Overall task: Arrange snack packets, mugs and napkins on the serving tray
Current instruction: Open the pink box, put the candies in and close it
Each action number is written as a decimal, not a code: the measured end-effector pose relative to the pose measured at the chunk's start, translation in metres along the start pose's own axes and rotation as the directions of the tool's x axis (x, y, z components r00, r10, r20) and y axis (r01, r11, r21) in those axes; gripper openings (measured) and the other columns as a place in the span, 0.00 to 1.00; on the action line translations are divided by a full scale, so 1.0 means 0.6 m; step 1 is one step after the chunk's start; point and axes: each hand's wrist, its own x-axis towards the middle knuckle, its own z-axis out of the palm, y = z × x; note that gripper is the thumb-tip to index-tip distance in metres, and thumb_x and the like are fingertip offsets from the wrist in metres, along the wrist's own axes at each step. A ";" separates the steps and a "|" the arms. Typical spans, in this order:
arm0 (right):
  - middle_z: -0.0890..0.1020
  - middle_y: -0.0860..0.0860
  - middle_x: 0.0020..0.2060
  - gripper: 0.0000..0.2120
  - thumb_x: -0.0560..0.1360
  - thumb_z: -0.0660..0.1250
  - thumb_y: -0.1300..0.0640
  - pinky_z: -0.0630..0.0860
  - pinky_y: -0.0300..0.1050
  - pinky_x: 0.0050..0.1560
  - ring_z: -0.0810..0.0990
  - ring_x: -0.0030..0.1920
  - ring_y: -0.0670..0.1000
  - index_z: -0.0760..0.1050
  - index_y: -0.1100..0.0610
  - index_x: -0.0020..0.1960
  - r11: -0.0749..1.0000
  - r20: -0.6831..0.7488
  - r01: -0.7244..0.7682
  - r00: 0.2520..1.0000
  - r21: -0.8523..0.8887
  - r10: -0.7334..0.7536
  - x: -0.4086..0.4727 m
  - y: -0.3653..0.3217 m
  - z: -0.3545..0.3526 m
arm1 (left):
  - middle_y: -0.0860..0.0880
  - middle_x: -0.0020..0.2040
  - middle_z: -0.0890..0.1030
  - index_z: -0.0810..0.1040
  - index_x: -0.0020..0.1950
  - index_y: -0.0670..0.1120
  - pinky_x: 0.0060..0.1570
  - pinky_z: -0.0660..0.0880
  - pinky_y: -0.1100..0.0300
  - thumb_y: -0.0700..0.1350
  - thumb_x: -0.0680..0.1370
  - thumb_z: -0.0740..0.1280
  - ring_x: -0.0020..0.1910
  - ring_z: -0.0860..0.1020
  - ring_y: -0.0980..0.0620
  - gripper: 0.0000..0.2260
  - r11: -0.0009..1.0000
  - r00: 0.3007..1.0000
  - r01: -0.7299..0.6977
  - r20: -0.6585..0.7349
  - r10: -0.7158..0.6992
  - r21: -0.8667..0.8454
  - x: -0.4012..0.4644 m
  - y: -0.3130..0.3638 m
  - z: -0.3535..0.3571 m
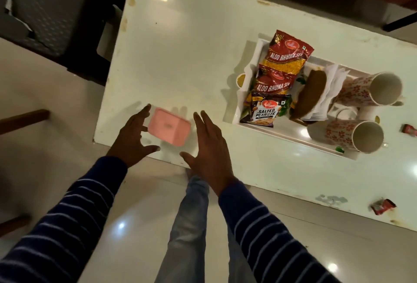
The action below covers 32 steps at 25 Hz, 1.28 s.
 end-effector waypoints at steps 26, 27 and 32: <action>0.76 0.53 0.58 0.40 0.61 0.80 0.47 0.77 0.49 0.54 0.74 0.56 0.53 0.70 0.56 0.69 0.988 0.053 0.150 0.988 -0.048 -0.147 -0.072 0.090 -0.139 | 0.61 0.61 0.76 0.70 0.67 0.56 0.49 0.73 0.71 0.52 0.59 0.84 0.58 0.75 0.62 0.40 0.911 0.893 -0.323 0.236 0.383 -0.255 -0.012 0.178 0.097; 0.77 0.52 0.58 0.40 0.61 0.79 0.45 0.75 0.47 0.54 0.74 0.55 0.52 0.70 0.55 0.68 0.986 0.057 0.160 0.986 -0.045 -0.157 -0.091 0.111 -0.163 | 0.61 0.59 0.77 0.70 0.65 0.56 0.48 0.73 0.71 0.54 0.59 0.84 0.57 0.76 0.63 0.38 0.903 0.880 -0.347 0.244 0.407 -0.255 -0.020 0.206 0.111; 0.78 0.52 0.56 0.41 0.61 0.77 0.40 0.73 0.45 0.55 0.75 0.54 0.52 0.70 0.54 0.69 0.986 0.089 0.154 0.985 -0.061 -0.148 -0.185 0.214 -0.253 | 0.64 0.57 0.77 0.70 0.61 0.59 0.50 0.73 0.72 0.60 0.59 0.80 0.58 0.76 0.63 0.34 0.870 0.823 -0.400 0.305 0.479 -0.288 -0.055 0.320 0.206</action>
